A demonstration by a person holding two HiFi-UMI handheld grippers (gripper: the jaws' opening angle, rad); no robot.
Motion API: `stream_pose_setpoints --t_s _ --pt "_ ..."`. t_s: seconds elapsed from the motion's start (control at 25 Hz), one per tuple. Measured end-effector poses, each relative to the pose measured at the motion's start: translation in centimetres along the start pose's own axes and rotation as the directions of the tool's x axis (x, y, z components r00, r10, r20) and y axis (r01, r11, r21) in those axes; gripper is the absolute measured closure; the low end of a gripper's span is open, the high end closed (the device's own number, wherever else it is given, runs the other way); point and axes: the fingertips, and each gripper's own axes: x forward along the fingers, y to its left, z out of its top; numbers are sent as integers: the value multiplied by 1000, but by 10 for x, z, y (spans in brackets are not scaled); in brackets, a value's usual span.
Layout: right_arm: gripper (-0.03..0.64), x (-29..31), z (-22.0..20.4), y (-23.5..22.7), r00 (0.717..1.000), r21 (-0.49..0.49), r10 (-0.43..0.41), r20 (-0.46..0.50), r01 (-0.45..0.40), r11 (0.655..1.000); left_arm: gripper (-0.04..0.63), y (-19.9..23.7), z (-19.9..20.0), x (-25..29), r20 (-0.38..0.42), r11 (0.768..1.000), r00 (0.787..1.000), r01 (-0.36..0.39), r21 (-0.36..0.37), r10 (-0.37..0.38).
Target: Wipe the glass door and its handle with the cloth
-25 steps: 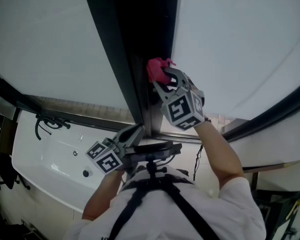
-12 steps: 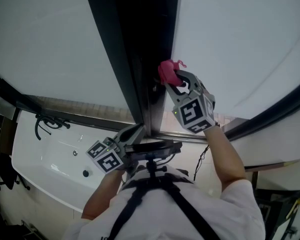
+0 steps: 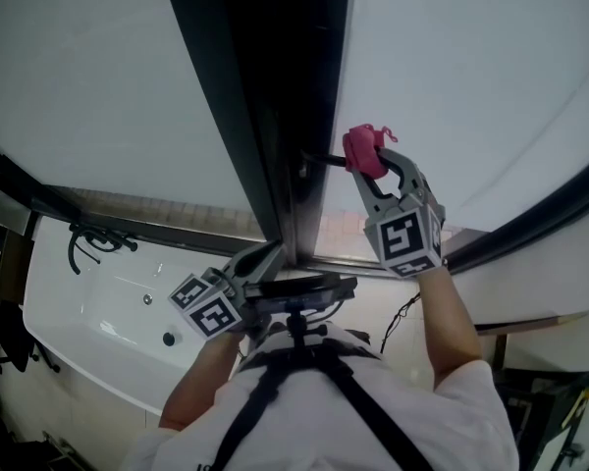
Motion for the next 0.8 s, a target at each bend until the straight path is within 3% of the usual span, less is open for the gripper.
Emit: stream_pose_setpoints --t_s 0.4,0.6,0.8 --pt "509 -22 -59 -18 987 64 -61 -146 70 995 603 1 -3 4 -14 1000 1000 12 -12 -12" --pt "508 -30 -35 -31 988 88 -144 -61 149 985 603 2 -6 5 -22 1000 1000 16 -17 -17" --pt "508 -24 15 -12 993 9 -70 95 69 998 603 4 -7 4 -20 1000 1000 5 -26 -6"
